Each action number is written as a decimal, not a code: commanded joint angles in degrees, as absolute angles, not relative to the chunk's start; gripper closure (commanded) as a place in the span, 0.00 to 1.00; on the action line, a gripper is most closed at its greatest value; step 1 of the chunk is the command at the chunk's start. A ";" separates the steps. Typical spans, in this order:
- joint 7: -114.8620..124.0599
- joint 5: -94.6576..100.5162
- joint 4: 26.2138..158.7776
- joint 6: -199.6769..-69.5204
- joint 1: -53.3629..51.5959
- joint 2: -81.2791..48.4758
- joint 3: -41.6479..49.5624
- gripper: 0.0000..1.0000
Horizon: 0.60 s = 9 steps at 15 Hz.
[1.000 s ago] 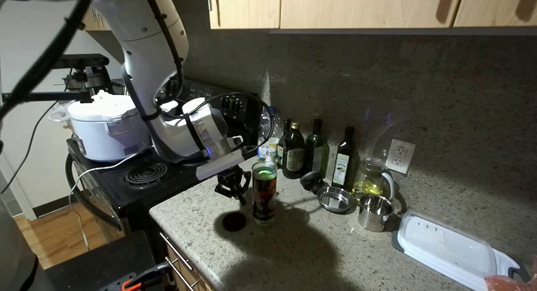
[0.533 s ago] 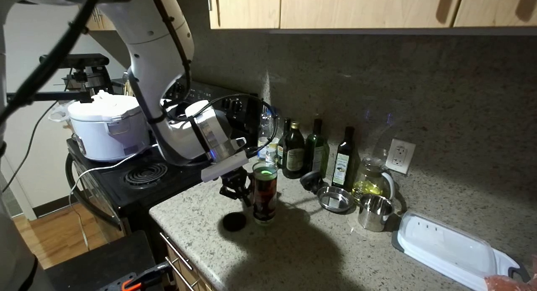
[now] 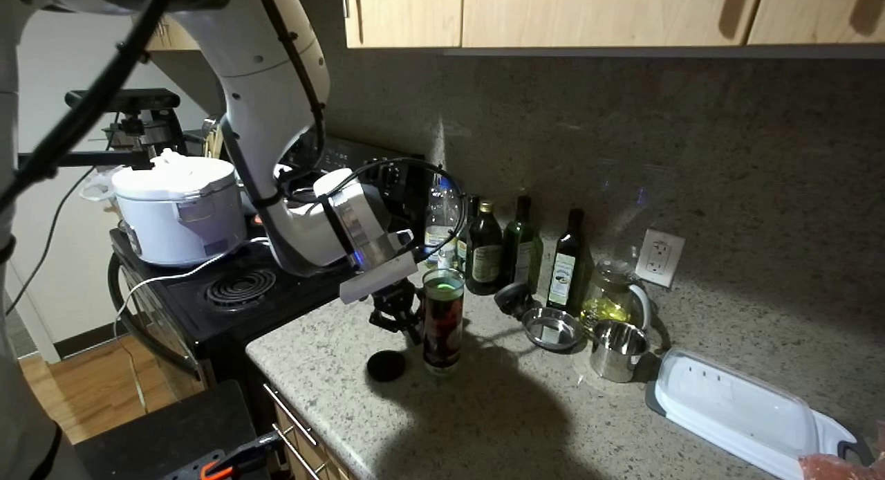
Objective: Put the two tennis balls inside the container then place the black lid on top of the container
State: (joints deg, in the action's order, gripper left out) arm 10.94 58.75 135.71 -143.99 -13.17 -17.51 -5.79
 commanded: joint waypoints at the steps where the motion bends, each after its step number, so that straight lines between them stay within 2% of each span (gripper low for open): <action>1: 12.41 60.22 134.55 -143.52 -12.53 -18.67 -5.48 1.00; 9: 12.75 59.72 134.63 -144.04 -11.96 -19.42 -5.34 1.00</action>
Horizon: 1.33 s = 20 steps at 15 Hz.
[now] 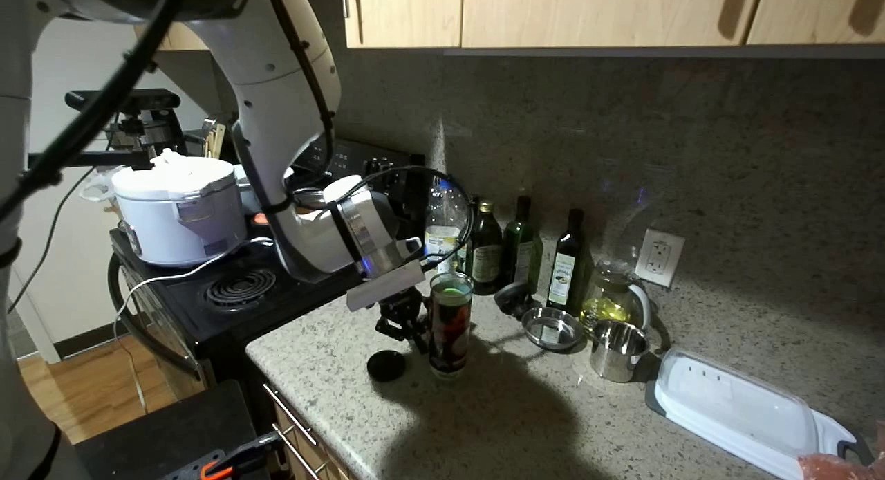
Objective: Put the two tennis balls inside the container then place the black lid on top of the container
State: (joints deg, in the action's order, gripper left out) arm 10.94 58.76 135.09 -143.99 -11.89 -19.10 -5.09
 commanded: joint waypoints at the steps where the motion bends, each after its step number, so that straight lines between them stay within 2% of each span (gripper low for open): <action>1: 12.60 59.39 134.82 -144.60 -11.94 -19.32 -5.63 1.00; 11: 14.52 57.74 138.20 -159.38 -10.10 -19.52 -6.03 0.99; 12: 14.34 57.13 138.62 -160.33 -9.65 -19.39 -6.08 0.94; 13: 14.02 56.25 139.15 -161.31 -9.02 -19.21 -6.26 0.73; 15: 12.63 53.56 140.19 -162.45 -7.75 -18.69 -7.11 0.62; 20: 8.52 45.86 142.10 -162.06 -5.61 -17.26 -10.69 0.23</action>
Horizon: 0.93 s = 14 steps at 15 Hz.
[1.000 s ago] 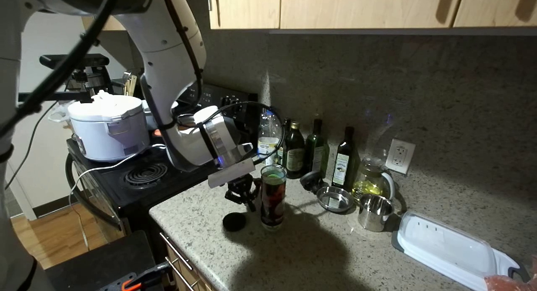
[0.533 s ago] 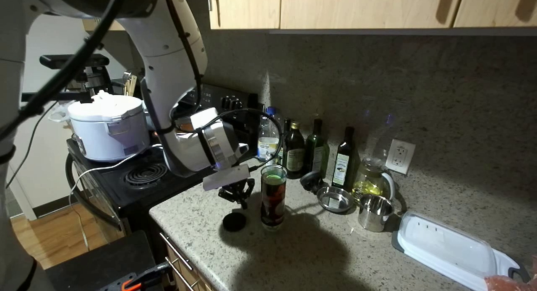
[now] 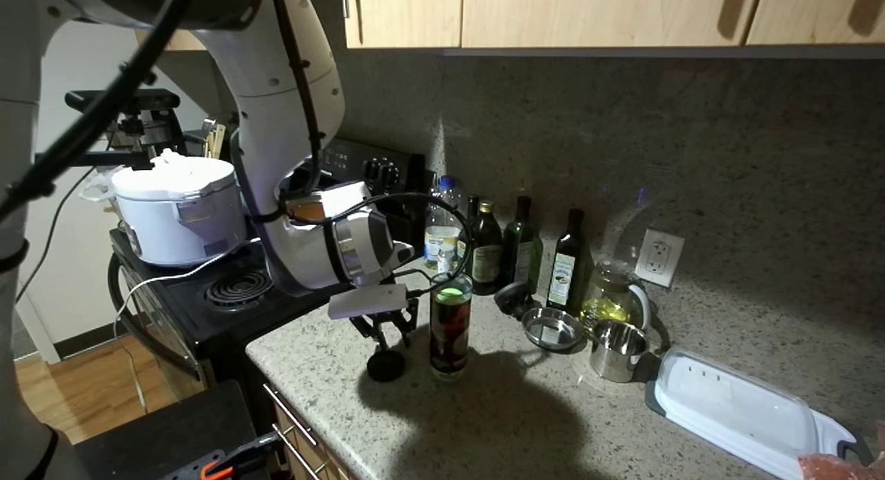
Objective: Put the two tennis balls inside the container then place the black lid on top of the container
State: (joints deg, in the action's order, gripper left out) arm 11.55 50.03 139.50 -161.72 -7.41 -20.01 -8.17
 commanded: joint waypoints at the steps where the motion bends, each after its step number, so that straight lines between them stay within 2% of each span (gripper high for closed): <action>1: 7.31 44.13 142.33 -162.01 -5.07 -17.02 -11.65 0.16; 2: 6.41 42.58 142.58 -161.83 -4.67 -16.73 -12.42 0.08; 5: 3.74 38.31 143.43 -161.60 -3.24 -15.98 -14.56 0.00; 9: 2.17 34.29 144.08 -161.26 -1.43 -16.18 -15.74 0.00; 10: -0.45 30.42 144.55 -161.95 -4.67 -16.02 -12.54 0.00; 14: -4.74 23.57 144.92 -161.12 -5.67 -16.50 -10.65 0.00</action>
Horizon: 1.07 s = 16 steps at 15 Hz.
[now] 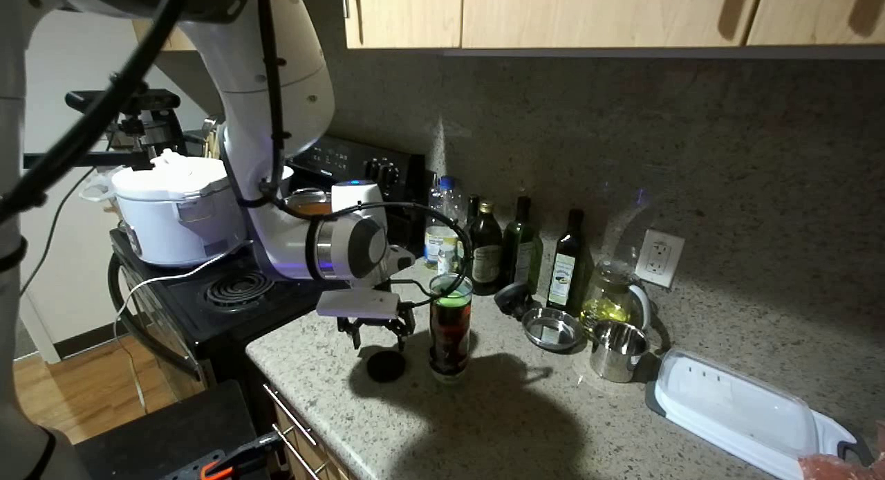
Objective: Put the two tennis balls inside the container then place the black lid on top of the container
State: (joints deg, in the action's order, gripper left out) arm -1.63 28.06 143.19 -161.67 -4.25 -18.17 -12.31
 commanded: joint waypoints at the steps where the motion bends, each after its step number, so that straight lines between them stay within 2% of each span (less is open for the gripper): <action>1: -5.61 22.57 144.94 -161.62 -5.81 -16.91 -10.19 0.00; 16: -5.48 21.13 145.87 -164.69 -9.66 -18.54 -6.26 0.00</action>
